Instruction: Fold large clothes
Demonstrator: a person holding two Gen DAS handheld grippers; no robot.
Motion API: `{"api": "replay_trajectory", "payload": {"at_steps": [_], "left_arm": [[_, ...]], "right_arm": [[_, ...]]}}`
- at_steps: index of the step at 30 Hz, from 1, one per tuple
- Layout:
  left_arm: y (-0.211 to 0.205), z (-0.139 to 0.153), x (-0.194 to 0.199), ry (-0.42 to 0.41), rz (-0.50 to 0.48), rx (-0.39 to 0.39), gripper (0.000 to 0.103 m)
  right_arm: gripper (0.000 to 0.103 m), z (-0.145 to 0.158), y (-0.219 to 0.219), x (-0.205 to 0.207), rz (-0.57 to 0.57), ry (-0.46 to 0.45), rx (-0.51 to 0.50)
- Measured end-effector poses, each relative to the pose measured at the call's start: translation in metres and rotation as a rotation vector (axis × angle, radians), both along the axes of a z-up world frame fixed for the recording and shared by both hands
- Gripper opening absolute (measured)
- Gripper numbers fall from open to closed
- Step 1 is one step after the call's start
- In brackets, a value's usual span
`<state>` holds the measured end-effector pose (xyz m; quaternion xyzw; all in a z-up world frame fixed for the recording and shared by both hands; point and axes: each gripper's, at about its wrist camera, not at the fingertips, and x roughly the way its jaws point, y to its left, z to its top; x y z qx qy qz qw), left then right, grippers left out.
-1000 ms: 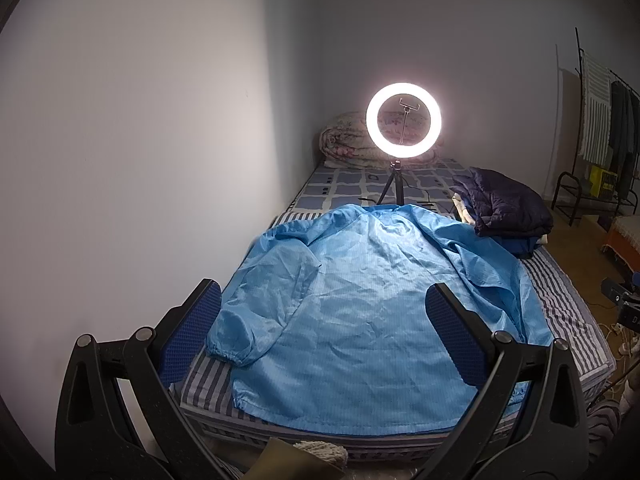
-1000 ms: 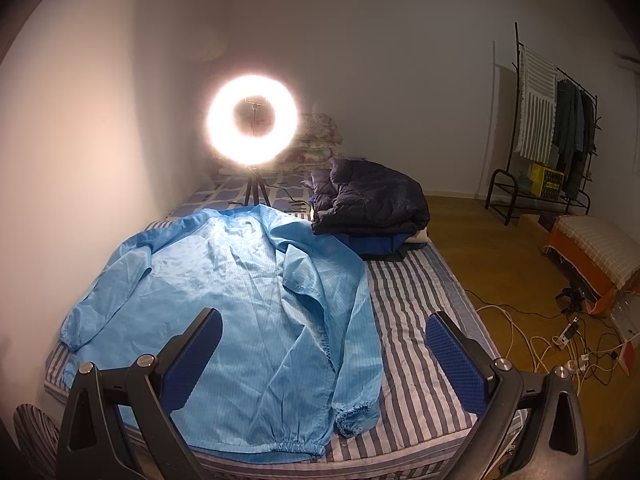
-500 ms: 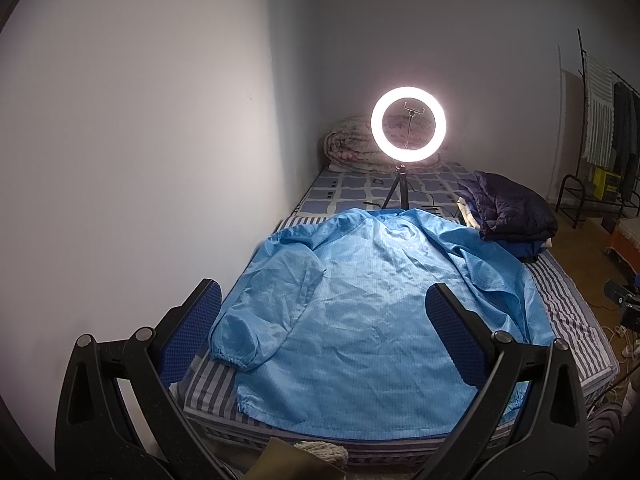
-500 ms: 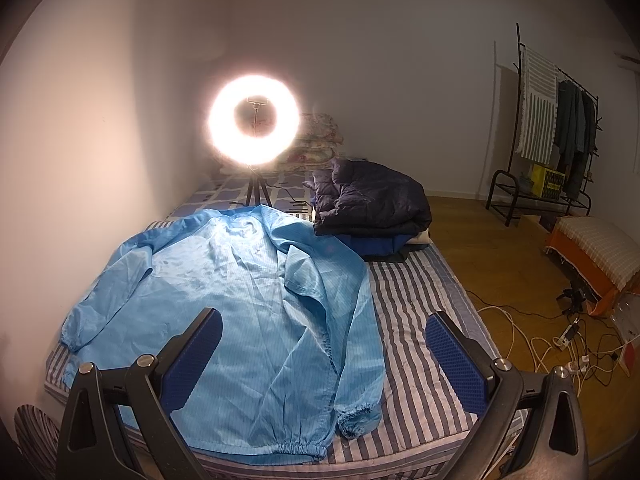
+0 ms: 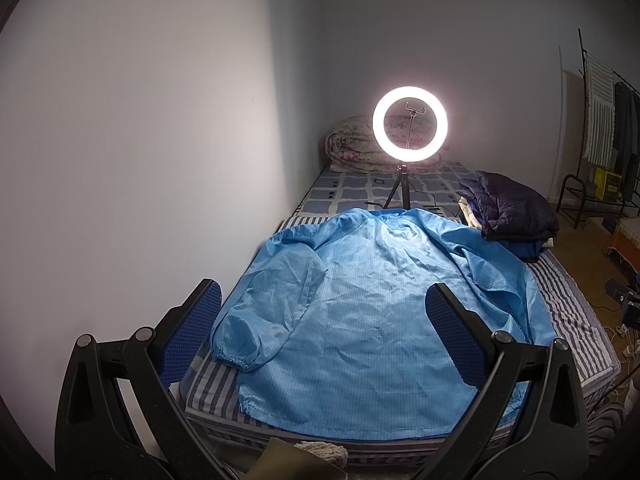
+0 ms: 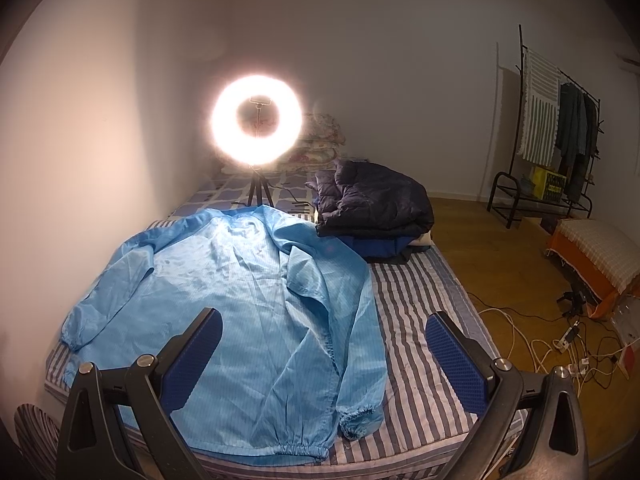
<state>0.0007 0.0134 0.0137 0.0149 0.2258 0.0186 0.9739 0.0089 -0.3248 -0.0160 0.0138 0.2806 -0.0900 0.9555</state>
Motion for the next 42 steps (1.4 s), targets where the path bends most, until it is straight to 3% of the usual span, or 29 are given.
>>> {"api": "replay_trajectory", "payload": {"at_steps": [15, 24, 31, 36, 38, 42], "left_arm": [[0.008, -0.014, 0.004, 0.012, 0.015, 0.008, 0.103], [0.024, -0.035, -0.001, 0.029, 0.058, 0.039, 0.103], [0.055, -0.067, -0.012, 0.097, 0.124, 0.056, 0.103], [0.075, -0.090, -0.023, 0.149, 0.151, 0.035, 0.103], [0.083, -0.099, -0.027, 0.167, 0.160, 0.016, 0.099], [0.099, -0.115, -0.030, 0.226, 0.175, -0.037, 0.082]], "right_arm": [[0.103, 0.000, 0.010, 0.012, 0.029, 0.005, 0.002], [0.103, -0.003, 0.040, 0.040, 0.127, 0.006, 0.009], [0.103, -0.004, 0.092, 0.073, 0.292, -0.049, 0.013], [0.098, -0.010, 0.137, 0.106, 0.437, -0.025, 0.017], [0.092, -0.016, 0.156, 0.122, 0.508, 0.022, 0.033], [0.080, -0.033, 0.198, 0.146, 0.657, 0.106, 0.067]]}}
